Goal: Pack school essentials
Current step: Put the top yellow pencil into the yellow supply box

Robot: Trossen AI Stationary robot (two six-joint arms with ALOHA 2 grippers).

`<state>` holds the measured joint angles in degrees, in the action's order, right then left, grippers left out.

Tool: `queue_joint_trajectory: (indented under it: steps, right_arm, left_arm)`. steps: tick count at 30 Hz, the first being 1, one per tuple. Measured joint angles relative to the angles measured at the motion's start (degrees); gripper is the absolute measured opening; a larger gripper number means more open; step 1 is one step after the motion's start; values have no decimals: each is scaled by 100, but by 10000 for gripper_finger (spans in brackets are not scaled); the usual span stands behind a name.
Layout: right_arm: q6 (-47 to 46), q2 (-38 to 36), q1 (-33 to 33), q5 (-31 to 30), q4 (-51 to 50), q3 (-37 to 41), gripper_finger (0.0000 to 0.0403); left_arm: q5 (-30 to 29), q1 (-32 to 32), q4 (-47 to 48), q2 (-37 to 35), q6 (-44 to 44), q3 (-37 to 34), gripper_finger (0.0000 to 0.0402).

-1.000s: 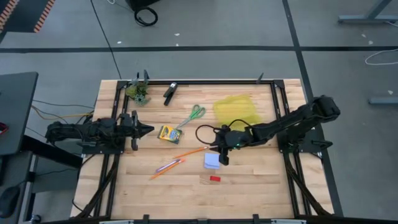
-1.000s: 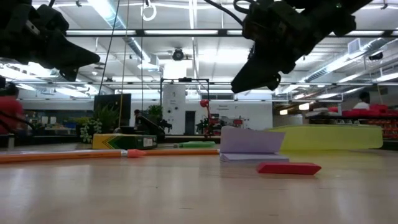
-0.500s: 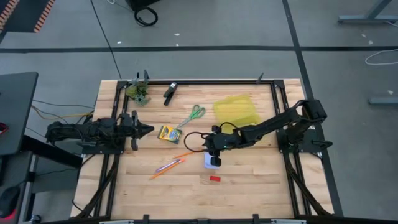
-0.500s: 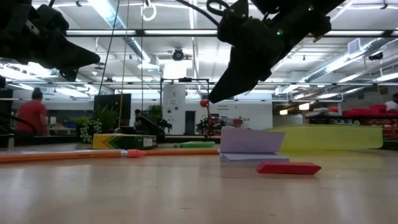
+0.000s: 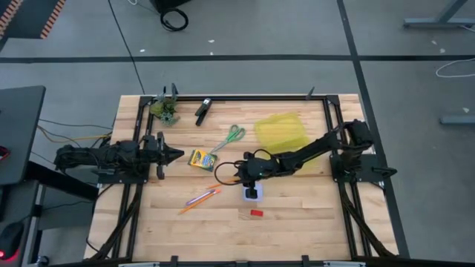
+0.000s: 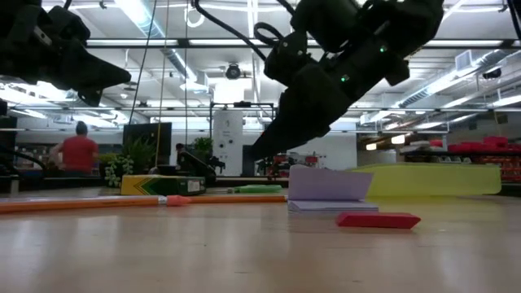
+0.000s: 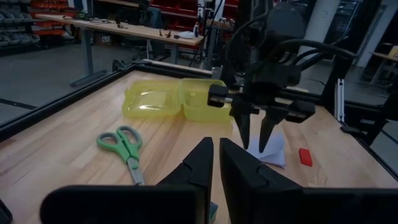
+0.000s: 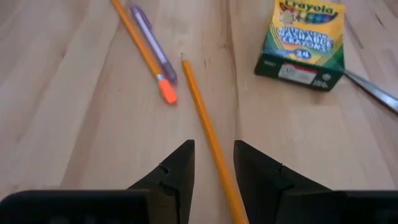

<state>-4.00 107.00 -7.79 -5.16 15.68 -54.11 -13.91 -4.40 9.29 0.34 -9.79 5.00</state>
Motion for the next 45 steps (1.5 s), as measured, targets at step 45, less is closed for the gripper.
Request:
queue_joint_trajectory:
  steps: [45]
  right_arm:
    - [300, 1604, 411, 1059, 1839, -323, 45]
  left_arm:
    - [1, -2, -2, 0, 1, 1, 33]
